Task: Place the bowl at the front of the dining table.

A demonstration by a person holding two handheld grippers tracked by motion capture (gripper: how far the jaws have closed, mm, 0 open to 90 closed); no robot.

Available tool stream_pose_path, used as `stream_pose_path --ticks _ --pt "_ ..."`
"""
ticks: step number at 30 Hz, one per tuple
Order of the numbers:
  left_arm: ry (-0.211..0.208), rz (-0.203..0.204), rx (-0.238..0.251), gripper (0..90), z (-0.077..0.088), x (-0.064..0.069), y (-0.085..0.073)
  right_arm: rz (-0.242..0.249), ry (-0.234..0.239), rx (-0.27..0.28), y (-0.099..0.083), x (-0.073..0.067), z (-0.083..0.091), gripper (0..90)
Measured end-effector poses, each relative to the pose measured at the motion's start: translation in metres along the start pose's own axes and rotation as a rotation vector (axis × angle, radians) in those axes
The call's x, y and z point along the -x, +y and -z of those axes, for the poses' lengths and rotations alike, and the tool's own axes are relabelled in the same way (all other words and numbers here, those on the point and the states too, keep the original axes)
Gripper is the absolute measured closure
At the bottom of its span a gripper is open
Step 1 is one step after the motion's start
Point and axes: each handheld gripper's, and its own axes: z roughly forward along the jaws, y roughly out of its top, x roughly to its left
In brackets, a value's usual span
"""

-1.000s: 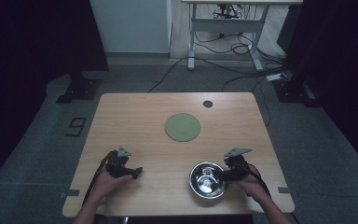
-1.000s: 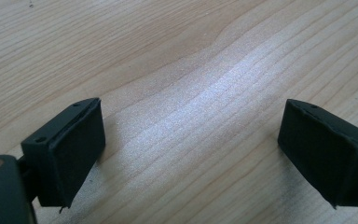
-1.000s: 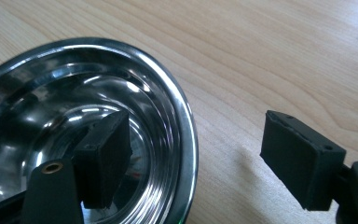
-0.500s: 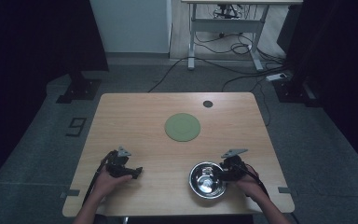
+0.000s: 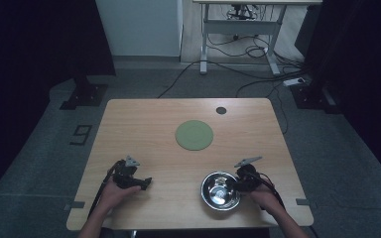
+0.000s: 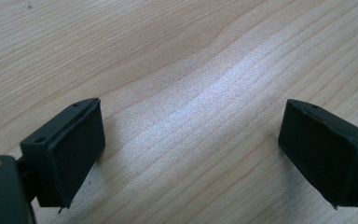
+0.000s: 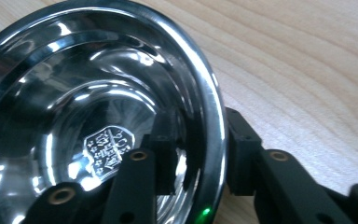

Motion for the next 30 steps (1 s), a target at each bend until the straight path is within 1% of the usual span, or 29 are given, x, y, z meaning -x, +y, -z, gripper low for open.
stream_pose_path --ticks 3,6,7,10,13,17,22,30 --pt "0.0 0.0 0.0 7.0 0.0 0.0 0.0 -0.009 0.019 -0.008 0.0 0.0 0.0 78.6" --pt "0.0 0.0 0.0 7.0 0.0 0.0 0.0 -0.015 0.032 -0.009 0.001 0.0 0.0 80.8" --pt "0.0 0.0 0.0 7.0 0.0 0.0 0.0 -0.033 0.04 -0.005 0.001 0.001 0.0 81.9" --pt "-0.001 -0.001 0.0 7.0 0.0 0.0 0.0 -0.06 0.061 -0.003 0.0 0.005 0.001 83.6" --pt "-0.001 -0.002 0.001 6.9 0.0 0.0 0.0 -0.076 0.069 0.001 0.001 0.006 0.001 84.6" --pt "-0.002 -0.002 0.002 6.9 0.0 0.0 0.0 -0.12 0.108 0.029 0.002 0.009 0.003 86.8" --pt "-0.003 -0.003 0.002 6.9 0.0 0.0 0.0 -0.139 0.108 0.028 0.001 0.012 0.004 86.9" --pt "-0.004 -0.004 0.003 6.9 0.0 0.0 0.0 -0.147 0.103 0.037 0.001 0.013 0.006 87.1"
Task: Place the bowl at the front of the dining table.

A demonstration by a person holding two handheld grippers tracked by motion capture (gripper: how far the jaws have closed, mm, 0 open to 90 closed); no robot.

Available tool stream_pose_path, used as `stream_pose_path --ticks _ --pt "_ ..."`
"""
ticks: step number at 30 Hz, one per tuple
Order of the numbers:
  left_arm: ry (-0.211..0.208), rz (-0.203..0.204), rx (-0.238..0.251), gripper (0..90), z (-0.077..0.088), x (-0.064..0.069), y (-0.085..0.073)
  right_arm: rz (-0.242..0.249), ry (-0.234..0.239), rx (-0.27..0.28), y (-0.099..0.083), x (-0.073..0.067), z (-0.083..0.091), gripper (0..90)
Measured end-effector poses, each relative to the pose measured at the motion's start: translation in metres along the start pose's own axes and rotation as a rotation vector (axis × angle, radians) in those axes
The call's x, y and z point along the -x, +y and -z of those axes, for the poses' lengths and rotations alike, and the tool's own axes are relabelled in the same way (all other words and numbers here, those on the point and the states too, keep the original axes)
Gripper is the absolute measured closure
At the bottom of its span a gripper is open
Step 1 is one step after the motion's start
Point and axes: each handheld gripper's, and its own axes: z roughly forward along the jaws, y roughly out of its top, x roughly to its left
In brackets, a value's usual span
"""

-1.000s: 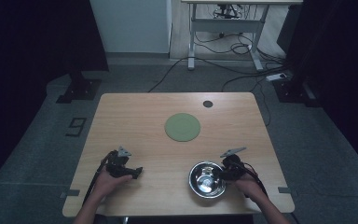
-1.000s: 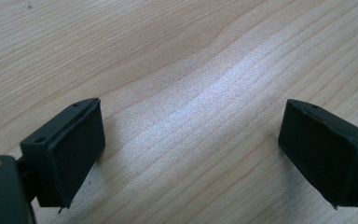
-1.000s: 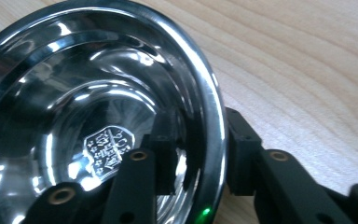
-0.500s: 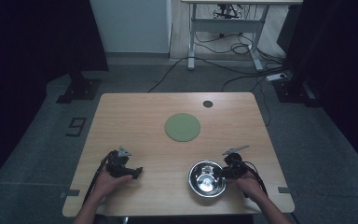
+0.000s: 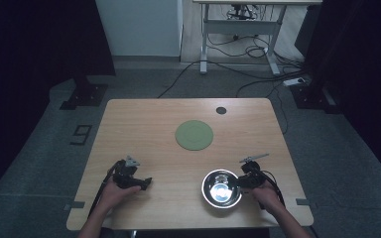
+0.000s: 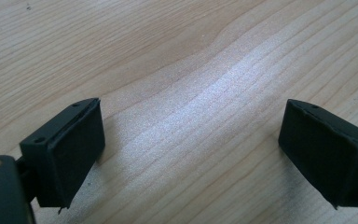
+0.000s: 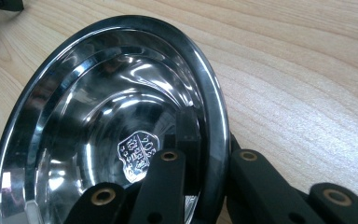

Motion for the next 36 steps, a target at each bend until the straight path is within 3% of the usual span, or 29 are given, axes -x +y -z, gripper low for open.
stream_pose_path --ticks 18,36 --pt "-0.001 -0.002 0.001 6.7 -0.001 0.001 0.0 -0.037 0.001 0.097 0.003 0.004 0.013 87.1" --pt "-0.003 -0.002 0.001 6.6 -0.001 0.001 0.001 -0.022 -0.042 0.145 0.007 0.003 0.018 87.1"
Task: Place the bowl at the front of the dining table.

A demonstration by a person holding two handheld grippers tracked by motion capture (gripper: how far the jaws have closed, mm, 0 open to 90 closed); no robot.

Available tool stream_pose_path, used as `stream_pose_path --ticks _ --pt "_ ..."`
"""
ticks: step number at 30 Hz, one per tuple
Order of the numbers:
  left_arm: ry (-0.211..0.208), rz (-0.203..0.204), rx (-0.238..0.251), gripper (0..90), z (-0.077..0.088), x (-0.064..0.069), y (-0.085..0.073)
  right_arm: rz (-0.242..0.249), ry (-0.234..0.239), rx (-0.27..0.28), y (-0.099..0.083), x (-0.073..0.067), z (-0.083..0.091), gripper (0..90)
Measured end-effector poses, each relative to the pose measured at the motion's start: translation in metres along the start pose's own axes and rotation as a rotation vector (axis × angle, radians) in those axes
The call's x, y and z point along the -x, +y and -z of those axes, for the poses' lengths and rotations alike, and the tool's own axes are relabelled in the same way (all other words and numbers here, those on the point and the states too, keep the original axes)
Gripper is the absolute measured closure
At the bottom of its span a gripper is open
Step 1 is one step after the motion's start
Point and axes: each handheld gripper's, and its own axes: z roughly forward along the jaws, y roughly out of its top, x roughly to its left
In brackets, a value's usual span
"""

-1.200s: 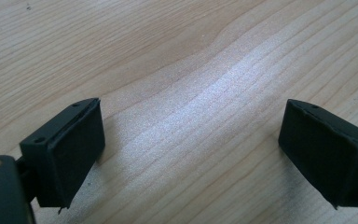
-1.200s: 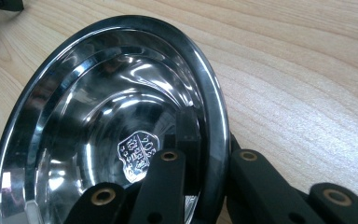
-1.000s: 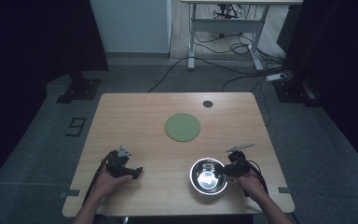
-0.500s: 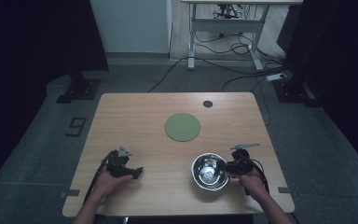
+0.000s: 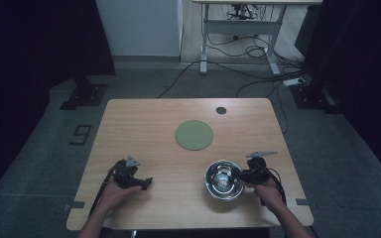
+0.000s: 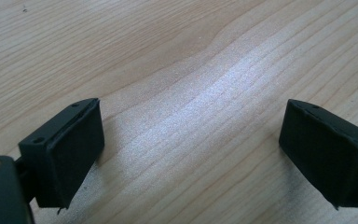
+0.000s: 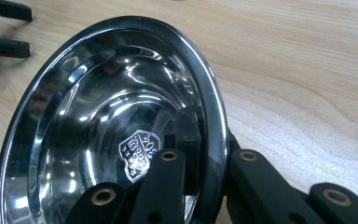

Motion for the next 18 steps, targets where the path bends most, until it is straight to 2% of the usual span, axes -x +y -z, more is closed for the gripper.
stream_pose_path --ticks 18 --pt "0.0 -0.003 0.008 6.5 0.0 0.0 -0.001 -0.025 -0.014 0.071 0.012 0.005 0.008 87.3"
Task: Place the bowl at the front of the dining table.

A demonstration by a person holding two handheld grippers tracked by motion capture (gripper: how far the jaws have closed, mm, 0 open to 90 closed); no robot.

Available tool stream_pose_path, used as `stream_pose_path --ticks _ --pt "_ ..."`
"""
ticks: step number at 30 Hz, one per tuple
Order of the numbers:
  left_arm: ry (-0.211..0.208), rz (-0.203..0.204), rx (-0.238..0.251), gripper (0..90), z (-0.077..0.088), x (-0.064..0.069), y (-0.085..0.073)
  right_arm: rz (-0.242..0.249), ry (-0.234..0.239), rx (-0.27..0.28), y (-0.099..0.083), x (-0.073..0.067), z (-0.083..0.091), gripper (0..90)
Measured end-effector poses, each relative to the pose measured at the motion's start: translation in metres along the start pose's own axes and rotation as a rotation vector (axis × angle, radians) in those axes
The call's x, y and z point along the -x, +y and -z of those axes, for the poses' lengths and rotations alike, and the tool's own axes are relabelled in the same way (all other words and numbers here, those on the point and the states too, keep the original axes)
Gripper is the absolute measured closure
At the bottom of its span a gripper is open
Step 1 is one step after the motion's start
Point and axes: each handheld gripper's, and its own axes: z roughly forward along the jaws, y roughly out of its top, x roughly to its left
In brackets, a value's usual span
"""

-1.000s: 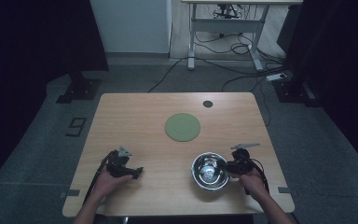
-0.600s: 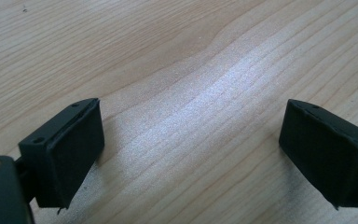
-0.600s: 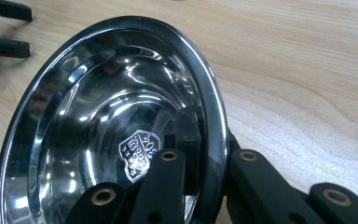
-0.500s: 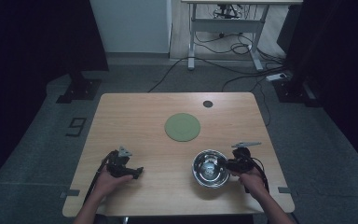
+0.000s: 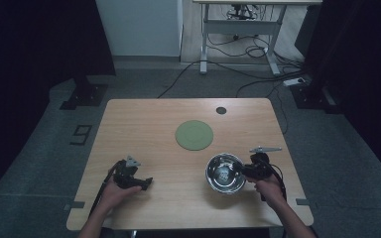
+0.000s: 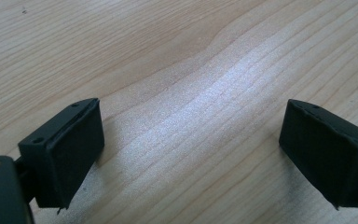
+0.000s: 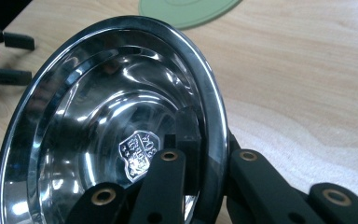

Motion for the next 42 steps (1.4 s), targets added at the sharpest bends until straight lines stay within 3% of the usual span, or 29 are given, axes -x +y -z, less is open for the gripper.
stream_pose_path --ticks 16,42 --pt "0.0 0.0 0.005 6.4 0.0 0.0 0.0 -0.012 -0.013 0.037 0.016 -0.001 0.006 87.3" --pt "-0.001 0.0 0.008 6.4 0.0 0.0 -0.001 0.006 -0.011 0.056 0.048 -0.014 -0.014 87.4"
